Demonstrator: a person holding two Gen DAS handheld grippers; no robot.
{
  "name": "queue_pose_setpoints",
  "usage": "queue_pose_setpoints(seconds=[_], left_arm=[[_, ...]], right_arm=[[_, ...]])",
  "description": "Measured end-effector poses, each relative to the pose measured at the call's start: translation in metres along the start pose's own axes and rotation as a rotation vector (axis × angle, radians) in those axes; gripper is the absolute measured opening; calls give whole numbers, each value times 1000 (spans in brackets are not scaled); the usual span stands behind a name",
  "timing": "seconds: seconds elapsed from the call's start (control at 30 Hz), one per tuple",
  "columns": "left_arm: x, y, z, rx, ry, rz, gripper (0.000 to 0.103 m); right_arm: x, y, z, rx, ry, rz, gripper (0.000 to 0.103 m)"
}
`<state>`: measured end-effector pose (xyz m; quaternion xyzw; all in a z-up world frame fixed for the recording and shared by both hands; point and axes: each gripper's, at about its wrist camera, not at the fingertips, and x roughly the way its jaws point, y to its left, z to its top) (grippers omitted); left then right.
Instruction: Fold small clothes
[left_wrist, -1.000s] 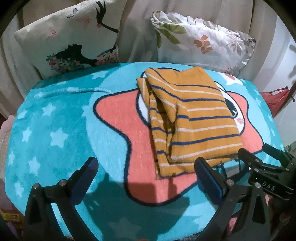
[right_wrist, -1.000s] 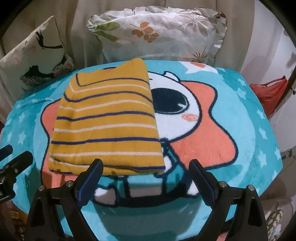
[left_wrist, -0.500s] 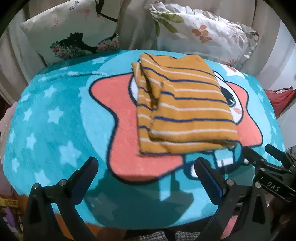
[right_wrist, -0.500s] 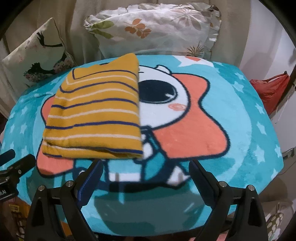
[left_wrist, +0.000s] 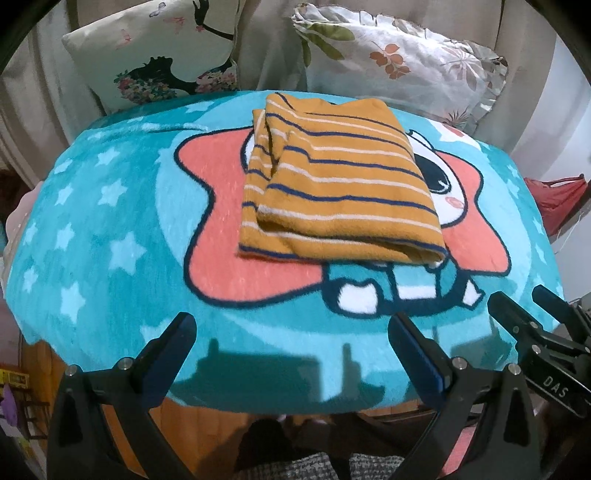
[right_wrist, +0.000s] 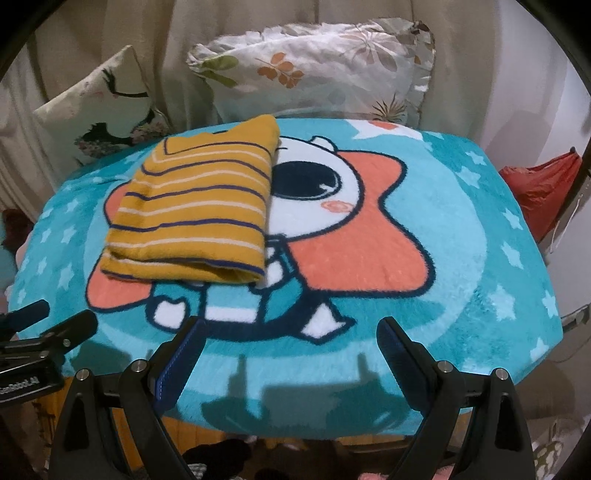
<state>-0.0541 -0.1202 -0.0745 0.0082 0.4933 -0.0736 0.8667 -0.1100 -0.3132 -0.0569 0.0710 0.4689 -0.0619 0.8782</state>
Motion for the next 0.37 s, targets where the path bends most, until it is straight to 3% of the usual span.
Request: queue_pose_setpoints(seconds=[0.37], left_arm=[[-15,-1,-15,-31,-15,45,103]], right_arm=[[-23,13,-9,-54,-54,74,96]])
